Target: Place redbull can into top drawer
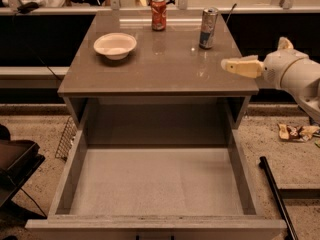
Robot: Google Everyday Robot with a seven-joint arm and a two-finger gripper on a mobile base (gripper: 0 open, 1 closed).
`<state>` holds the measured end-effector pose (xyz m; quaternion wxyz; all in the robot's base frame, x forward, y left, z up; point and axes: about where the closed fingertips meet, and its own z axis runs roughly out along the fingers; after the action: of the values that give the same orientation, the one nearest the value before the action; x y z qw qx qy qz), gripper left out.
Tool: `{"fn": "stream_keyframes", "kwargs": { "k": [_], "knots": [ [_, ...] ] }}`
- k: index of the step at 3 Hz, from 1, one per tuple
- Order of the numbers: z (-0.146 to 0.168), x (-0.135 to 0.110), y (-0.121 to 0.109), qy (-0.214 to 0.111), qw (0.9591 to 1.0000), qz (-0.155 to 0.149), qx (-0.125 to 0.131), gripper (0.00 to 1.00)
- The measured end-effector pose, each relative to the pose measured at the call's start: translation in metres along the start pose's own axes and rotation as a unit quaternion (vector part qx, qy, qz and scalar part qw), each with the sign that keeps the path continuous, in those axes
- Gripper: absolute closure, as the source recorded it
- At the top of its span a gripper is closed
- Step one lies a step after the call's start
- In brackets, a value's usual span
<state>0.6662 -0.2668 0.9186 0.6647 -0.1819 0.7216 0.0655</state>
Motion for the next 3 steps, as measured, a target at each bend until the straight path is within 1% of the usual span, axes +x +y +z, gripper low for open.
{"fn": "stream_keyframes", "kwargs": {
  "k": [1,2,3],
  "knots": [
    [0.057,-0.006,-0.007,-0.037,0.9979,0.044,-0.031,0.00],
    [0.123,-0.028,-0.021,-0.055,0.9963,0.047,-0.046,0.00],
    [0.153,-0.029,-0.031,-0.047,0.9969,0.041,-0.047,0.00]
  ]
}}
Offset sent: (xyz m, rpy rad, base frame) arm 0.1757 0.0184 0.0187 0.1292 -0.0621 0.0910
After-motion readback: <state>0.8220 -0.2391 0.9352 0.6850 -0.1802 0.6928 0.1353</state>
